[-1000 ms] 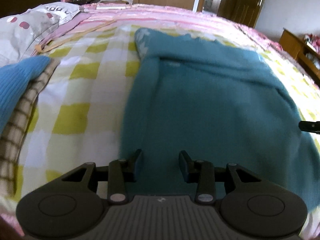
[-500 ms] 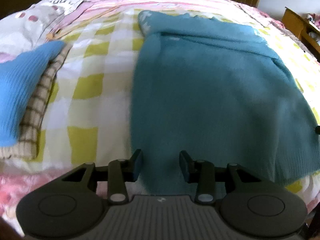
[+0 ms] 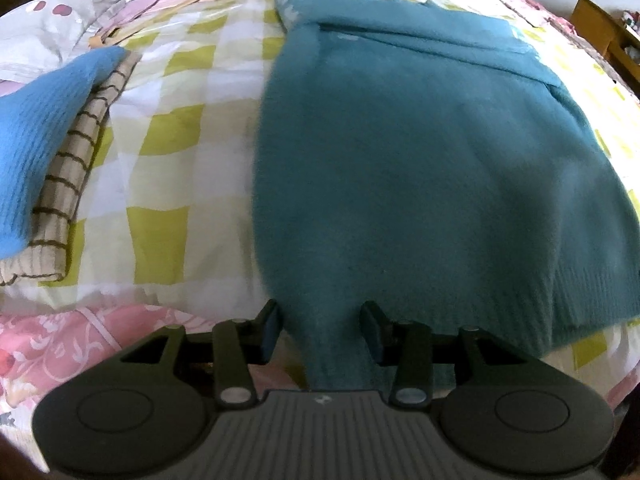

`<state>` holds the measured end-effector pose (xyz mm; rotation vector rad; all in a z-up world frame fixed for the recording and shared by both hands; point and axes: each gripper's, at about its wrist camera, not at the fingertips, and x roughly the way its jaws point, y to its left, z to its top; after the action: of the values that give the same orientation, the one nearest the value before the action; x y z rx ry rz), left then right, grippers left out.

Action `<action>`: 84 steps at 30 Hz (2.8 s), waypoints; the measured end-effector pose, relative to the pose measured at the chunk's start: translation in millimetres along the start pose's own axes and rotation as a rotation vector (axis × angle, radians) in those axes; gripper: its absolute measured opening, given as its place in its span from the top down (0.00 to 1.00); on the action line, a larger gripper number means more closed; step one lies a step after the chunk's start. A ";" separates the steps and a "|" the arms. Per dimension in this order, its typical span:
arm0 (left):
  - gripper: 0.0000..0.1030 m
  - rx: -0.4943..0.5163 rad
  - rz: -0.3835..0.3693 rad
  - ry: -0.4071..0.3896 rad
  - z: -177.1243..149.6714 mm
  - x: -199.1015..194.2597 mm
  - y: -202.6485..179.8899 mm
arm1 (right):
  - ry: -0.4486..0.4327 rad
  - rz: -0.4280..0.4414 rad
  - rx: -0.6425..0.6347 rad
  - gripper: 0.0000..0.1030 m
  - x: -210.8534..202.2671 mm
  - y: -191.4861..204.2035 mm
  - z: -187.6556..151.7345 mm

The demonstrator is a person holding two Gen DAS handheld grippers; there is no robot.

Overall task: Fold small clothes
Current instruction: 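Release the folded side and withdraw both grippers above the sweater, then grasp the teal sweater hem with both grippers and lift it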

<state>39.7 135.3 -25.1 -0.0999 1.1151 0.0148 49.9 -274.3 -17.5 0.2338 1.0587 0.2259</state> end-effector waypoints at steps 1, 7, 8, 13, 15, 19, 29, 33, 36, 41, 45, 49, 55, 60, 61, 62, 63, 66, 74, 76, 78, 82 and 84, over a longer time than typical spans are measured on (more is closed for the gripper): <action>0.52 -0.003 -0.004 0.000 1.0 0.6 0.4 | 0.011 0.015 0.011 0.66 2.3 -1.0 -0.1; 0.46 -0.017 -0.041 0.009 4.9 2.7 2.8 | 0.043 0.025 0.005 0.63 8.6 1.0 1.4; 0.44 -0.015 -0.046 0.012 5.2 3.1 2.3 | 0.049 0.029 0.006 0.63 9.0 0.6 1.0; 0.43 -0.019 -0.057 0.019 7.7 5.3 1.5 | 0.050 0.029 0.003 0.62 11.6 1.6 0.6; 0.43 -0.021 -0.060 0.016 7.9 5.3 2.0 | 0.050 0.036 0.013 0.62 12.4 -0.1 1.0; 0.51 -0.005 -0.056 -0.014 6.0 0.4 -1.4 | 0.051 0.053 0.025 0.63 9.7 -2.2 0.5; 0.55 -0.049 -0.123 -0.019 12.1 0.1 0.7 | 0.051 0.089 0.066 0.64 12.1 -7.6 1.0; 0.51 -0.046 -0.112 -0.004 13.4 3.7 0.6 | 0.032 0.099 0.068 0.63 14.5 -6.8 -1.1; 0.47 -0.052 -0.095 0.022 15.5 10.1 1.6 | 0.026 0.099 0.055 0.64 14.6 -5.9 -2.5; 0.58 -0.040 -0.093 0.005 13.5 6.3 1.9 | 0.023 0.104 0.083 0.75 14.3 -7.7 -1.1; 0.76 -0.071 -0.111 -0.019 15.2 0.1 10.0 | 0.017 0.169 0.145 0.85 14.2 -11.3 -0.9; 0.79 -0.107 -0.155 -0.060 18.9 -6.9 16.7 | -0.022 0.259 0.194 0.86 9.4 -9.6 1.7; 0.80 -0.195 -0.291 -0.145 27.5 -18.3 23.0 | -0.098 0.409 0.292 0.86 2.4 -7.5 13.9; 0.80 -0.277 -0.419 -0.213 45.3 -19.1 29.2 | -0.175 0.505 0.355 0.86 1.1 -5.2 30.7; 0.80 -0.290 -0.441 -0.231 49.5 -19.1 29.5 | -0.191 0.522 0.369 0.86 1.6 -5.3 35.4; 0.81 -0.304 -0.467 -0.249 54.8 -18.3 30.8 | -0.205 0.540 0.385 0.87 2.9 -5.5 39.5; 0.81 -0.319 -0.491 -0.265 59.5 -17.3 32.4 | -0.219 0.559 0.405 0.87 4.9 -5.6 45.1; 0.83 -0.355 -0.543 -0.322 76.9 -14.1 36.2 | -0.248 0.597 0.441 0.87 11.4 -5.1 59.3; 0.84 -0.365 -0.570 -0.452 127.3 -14.5 45.4 | -0.312 0.635 0.446 0.87 30.8 5.3 111.1; 0.84 -0.327 -0.540 -0.452 129.1 -16.1 43.9 | -0.320 0.638 0.435 0.87 32.8 8.0 117.6; 0.84 -0.279 -0.495 -0.440 126.1 -16.8 41.2 | -0.318 0.636 0.429 0.87 35.9 8.7 119.5; 0.82 -0.220 -0.486 -0.361 112.3 -11.7 39.1 | -0.293 0.632 0.434 0.87 39.0 7.4 114.0; 0.80 -0.169 -0.471 -0.327 106.3 -11.6 36.5 | -0.289 0.621 0.424 0.87 37.0 9.2 110.2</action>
<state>127.5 181.4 29.0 -0.4927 0.7410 -0.2870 163.5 -263.6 6.3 0.9539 0.7114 0.5073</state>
